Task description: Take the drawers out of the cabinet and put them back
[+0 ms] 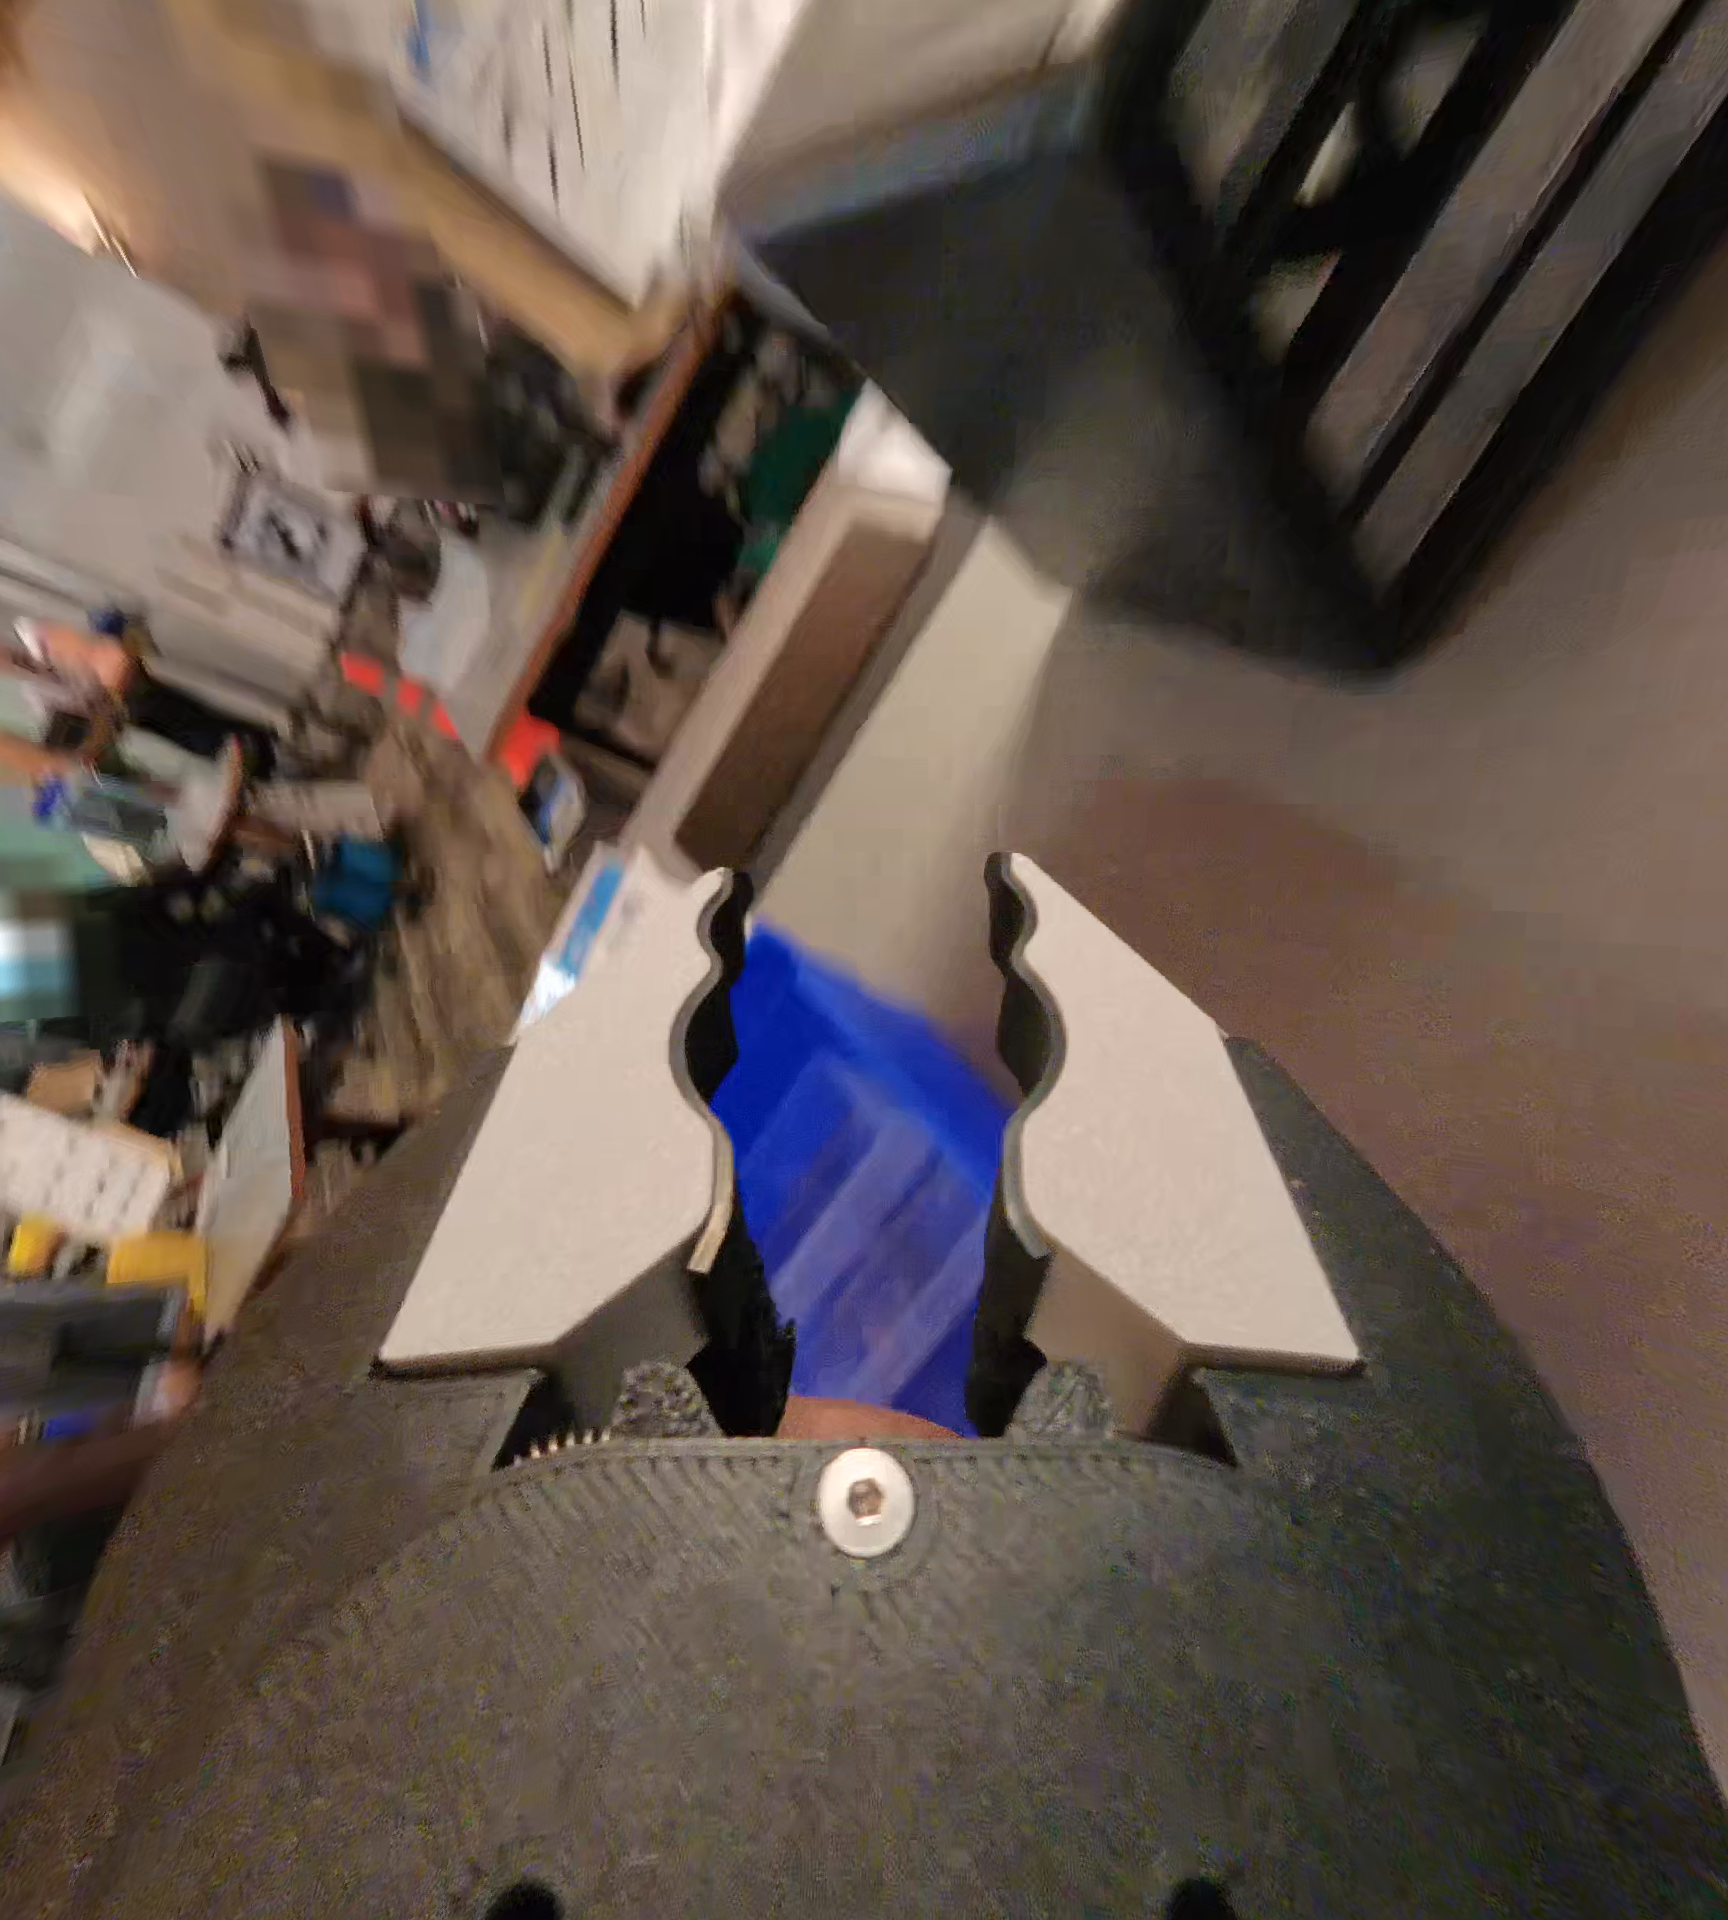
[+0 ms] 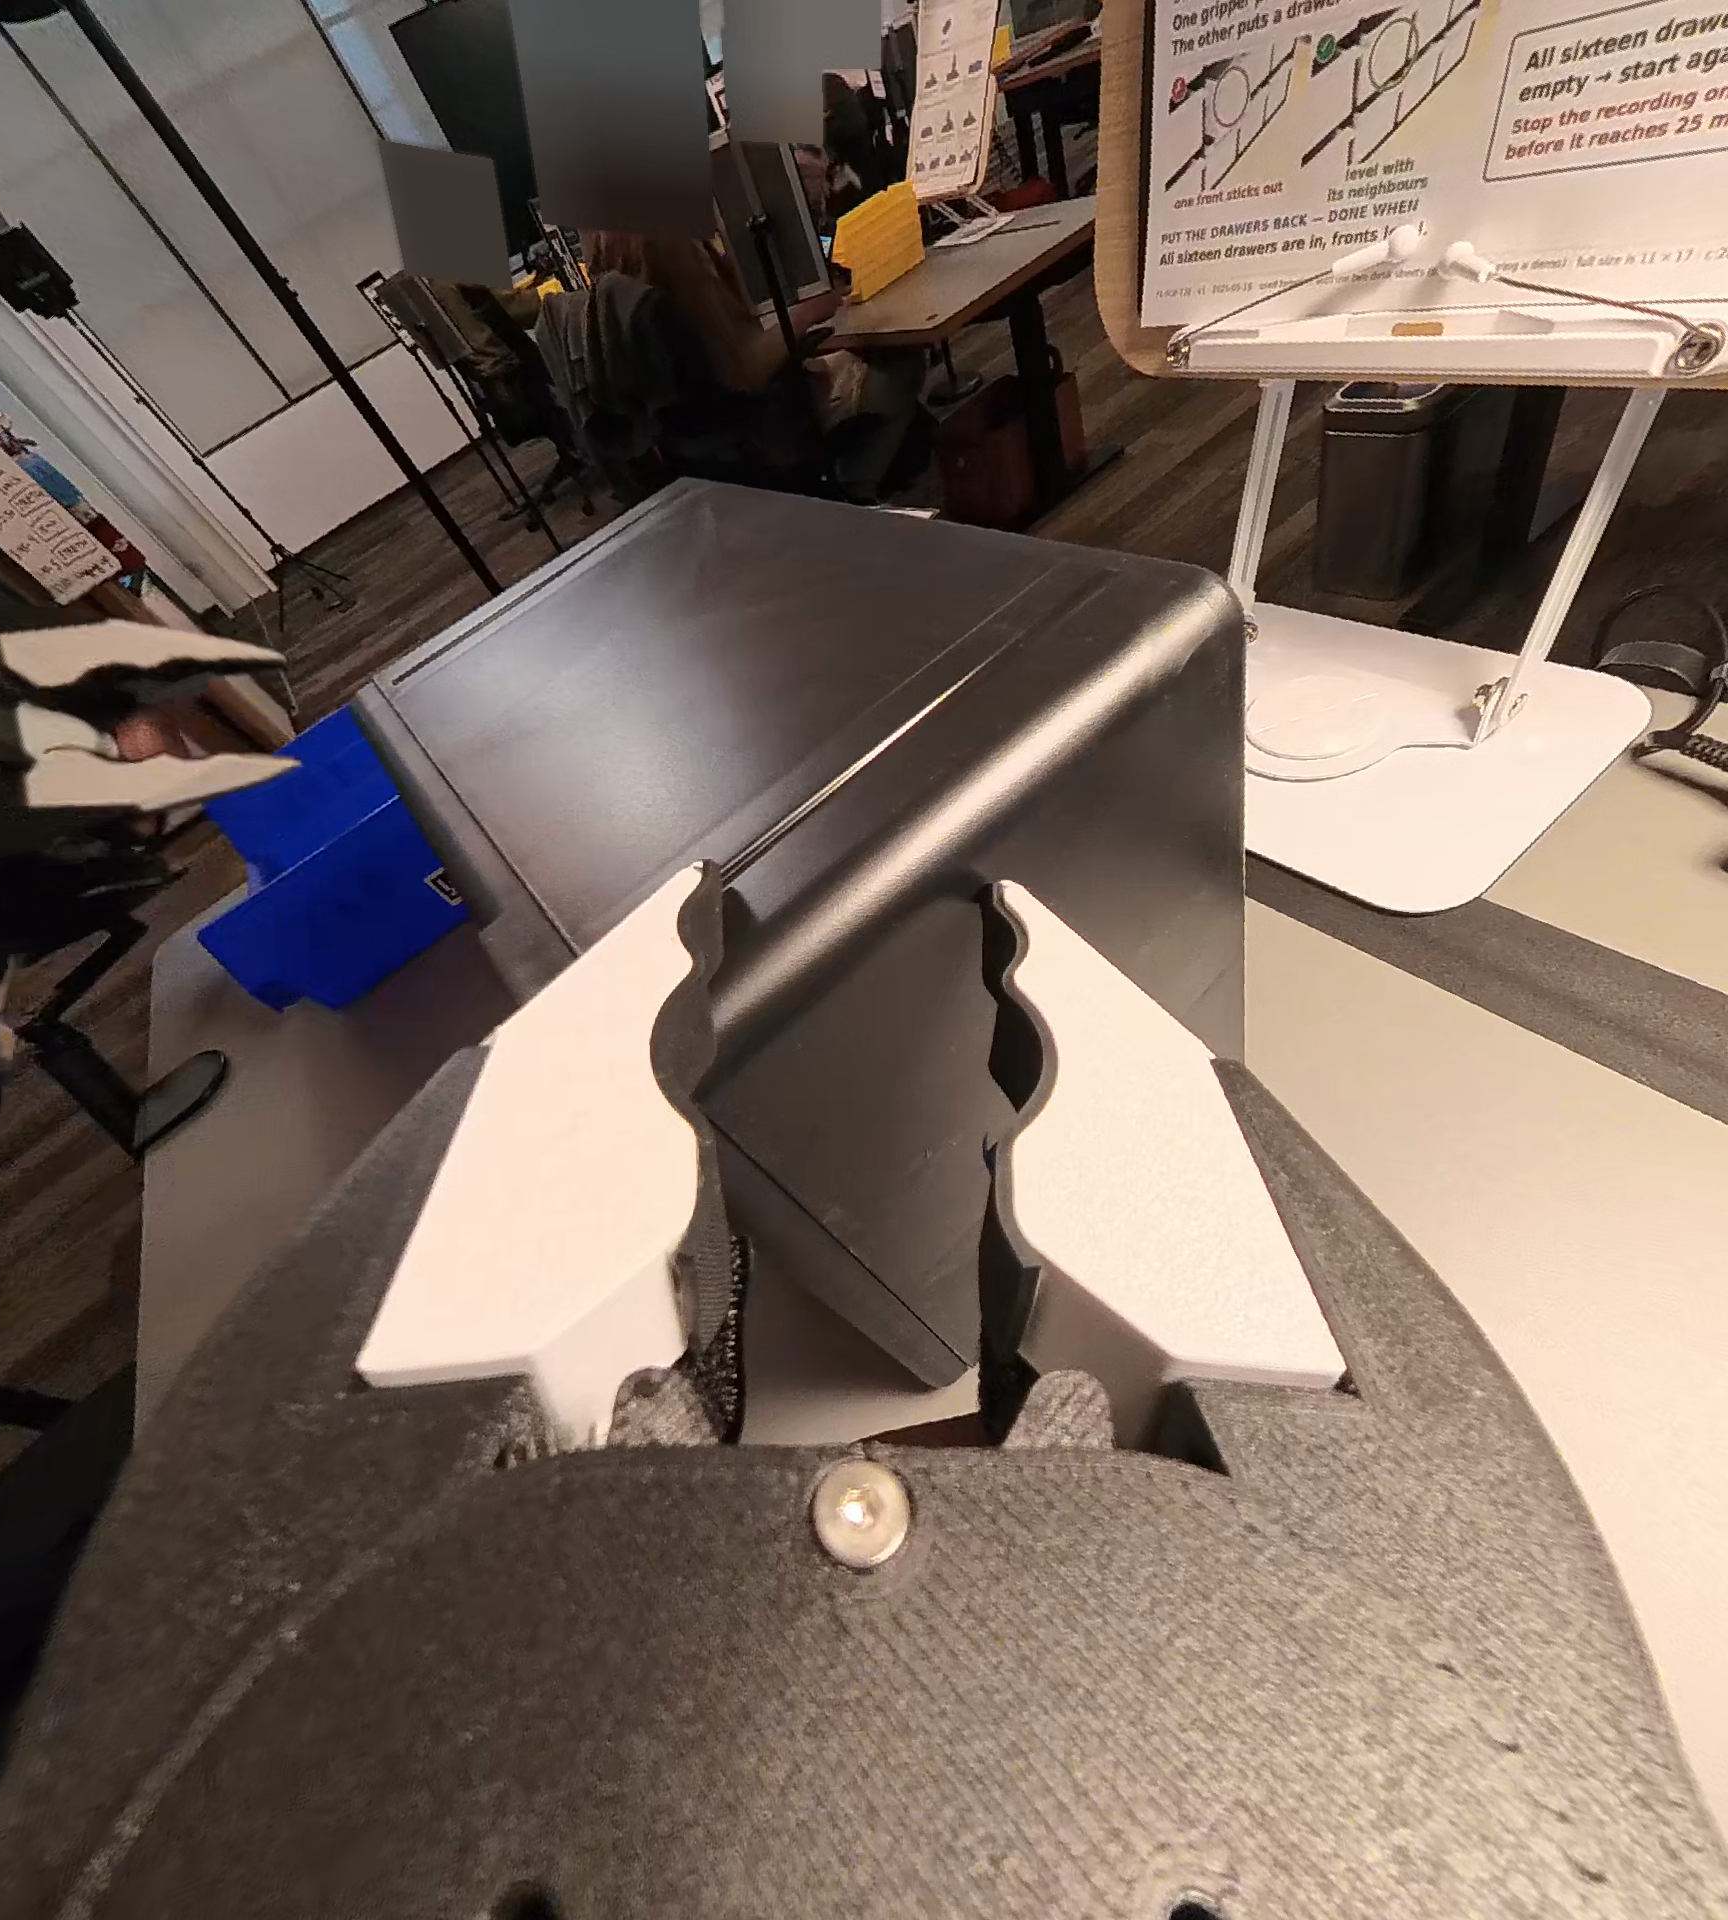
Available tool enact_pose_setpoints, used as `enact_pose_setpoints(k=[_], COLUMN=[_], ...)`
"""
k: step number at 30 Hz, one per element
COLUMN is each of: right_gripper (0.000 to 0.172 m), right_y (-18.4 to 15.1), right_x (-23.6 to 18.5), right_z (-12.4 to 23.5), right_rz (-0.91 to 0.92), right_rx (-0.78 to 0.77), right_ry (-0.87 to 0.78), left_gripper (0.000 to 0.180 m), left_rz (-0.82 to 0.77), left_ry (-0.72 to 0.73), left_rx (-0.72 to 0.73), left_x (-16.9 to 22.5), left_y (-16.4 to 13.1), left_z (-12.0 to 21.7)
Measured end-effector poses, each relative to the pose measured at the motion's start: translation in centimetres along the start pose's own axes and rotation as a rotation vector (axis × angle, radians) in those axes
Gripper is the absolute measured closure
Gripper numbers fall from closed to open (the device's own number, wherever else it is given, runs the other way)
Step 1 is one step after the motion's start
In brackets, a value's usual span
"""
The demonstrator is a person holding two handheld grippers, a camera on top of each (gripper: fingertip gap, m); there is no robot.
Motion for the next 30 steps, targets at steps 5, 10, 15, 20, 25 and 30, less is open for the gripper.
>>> enact_pose_setpoints(k=[5, 10, 15, 20, 25, 30], right_gripper=[0.119, 0.119, 0.119, 0.119, 0.119, 0.119], right_y=[-0.1, 0.0, 0.0, 0.0, 0.0, 0.0], right_x=[-0.1, 0.0, -0.1, -0.2, -0.1, -0.2], right_z=[0.0, 0.0, 0.0, 0.0, 0.0, 0.0], right_rz=[0.003, 0.005, 0.01, 0.019, 0.017, 0.018], right_rx=[0.002, 0.002, 0.001, -0.001, -0.001, -0.001], right_ry=[-0.006, -0.005, -0.009, -0.014, -0.013, -0.015], left_gripper=[0.122, 0.119, 0.131, 0.17, 0.175, 0.175], left_rz=[0.099, 0.056, 0.025, -0.017, 0.041, 0.127], left_ry=[-0.225, -0.378, -0.454, -0.491, -0.46, -0.311], left_rx=[-0.308, -0.47, -0.57, -0.605, -0.612, -0.551], left_x=[-0.4, 1.8, 3.3, 4.2, 3.4, 0.2], left_y=[-10.5, -16.2, -19.5, -20.0, -17.6, -12.9], left_z=[-0.3, -2.5, -5.3, -5.6, -3.0, 0.6])
Point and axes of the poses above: each gripper's, where its closed fingertips meet, z back along the fingers, y out of its top, x = y × z across the jaws, the point moved 7 cm from there along z, back along the fingers, and after that the axes turned 12 degrees about -z, right-handed, at the moved point
